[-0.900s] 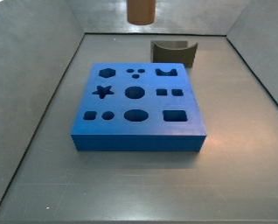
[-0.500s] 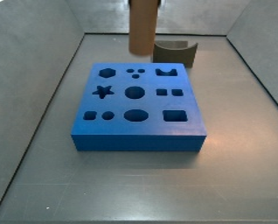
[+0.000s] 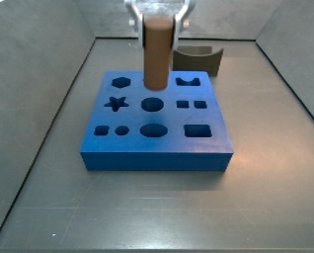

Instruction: Insert the round object.

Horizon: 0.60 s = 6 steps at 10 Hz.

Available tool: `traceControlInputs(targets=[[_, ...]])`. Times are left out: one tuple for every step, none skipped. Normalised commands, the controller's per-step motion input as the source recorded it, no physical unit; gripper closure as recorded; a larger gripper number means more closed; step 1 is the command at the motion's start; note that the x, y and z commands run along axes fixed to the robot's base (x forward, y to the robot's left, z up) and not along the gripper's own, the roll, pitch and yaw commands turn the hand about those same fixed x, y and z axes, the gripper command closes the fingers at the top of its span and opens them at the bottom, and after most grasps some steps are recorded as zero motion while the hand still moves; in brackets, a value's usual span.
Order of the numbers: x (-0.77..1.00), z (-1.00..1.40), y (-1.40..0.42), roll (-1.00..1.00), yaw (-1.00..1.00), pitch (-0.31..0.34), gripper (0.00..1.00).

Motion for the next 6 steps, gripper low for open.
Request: traceControlInputs(targets=[[-0.02, -0.59, 0.00, 0.08, -0.01, -0.104, 1.00], [-0.04, -0.45, 0.00, 0.04, -0.01, -0.089, 1.00], [-0.04, -0.37, 0.00, 0.01, 0.00, -0.076, 1.00], [-0.05, -0.31, 0.05, 0.00, 0.00, -0.061, 1.00], [-0.04, -0.28, 0.08, 0.00, 0.00, -0.047, 1.00], [-0.03, -0.27, 0.09, 0.00, 0.00, -0.039, 1.00]])
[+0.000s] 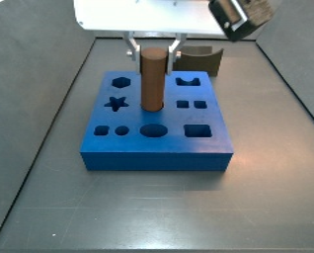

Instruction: Insert the round object.

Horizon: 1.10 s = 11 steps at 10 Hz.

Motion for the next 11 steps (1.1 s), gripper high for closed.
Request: traceControlInputs(targets=[[-0.02, -0.34, 0.05, 0.00, 0.00, -0.056, 1.00], [0.00, -0.44, 0.00, 0.00, -0.05, -0.094, 1.00], [0.00, -0.50, 0.00, 0.00, -0.06, -0.129, 1.00], [0.00, -0.44, 0.00, 0.00, -0.05, -0.123, 1.00], [0.00, -0.34, 0.00, 0.00, -0.03, -0.100, 1.00], [-0.03, -0.24, 0.00, 0.00, 0.00, -0.093, 1.00], [0.00, -0.26, 0.00, 0.00, 0.00, -0.067, 1.00], [-0.01, -0.27, 0.00, 0.00, 0.00, -0.099, 1.00], [-0.01, -0.26, 0.00, 0.00, 0.00, -0.124, 1.00], [0.00, -0.25, 0.02, -0.05, 0.00, -0.177, 1.00], [0.00, 0.00, 0.02, -0.02, 0.00, 0.000, 1.00]])
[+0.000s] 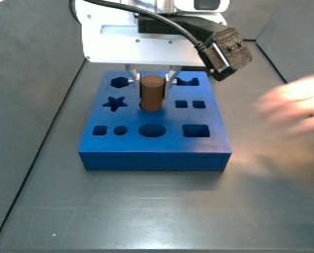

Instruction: Insert the round object.

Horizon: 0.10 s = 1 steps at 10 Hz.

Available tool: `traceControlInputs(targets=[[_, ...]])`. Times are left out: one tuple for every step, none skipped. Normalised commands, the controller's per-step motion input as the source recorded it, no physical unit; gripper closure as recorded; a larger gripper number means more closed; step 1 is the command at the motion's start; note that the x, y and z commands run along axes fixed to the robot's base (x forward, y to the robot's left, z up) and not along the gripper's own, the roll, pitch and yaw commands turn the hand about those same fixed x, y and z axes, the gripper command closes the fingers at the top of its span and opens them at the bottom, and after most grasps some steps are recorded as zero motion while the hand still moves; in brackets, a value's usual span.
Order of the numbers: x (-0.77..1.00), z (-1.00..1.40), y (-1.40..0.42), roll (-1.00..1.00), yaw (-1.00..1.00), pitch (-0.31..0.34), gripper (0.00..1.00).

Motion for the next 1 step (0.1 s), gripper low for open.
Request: traceControlInputs(targets=[[0.00, 0.00, 0.00, 0.00, 0.00, 0.000, 1.00]])
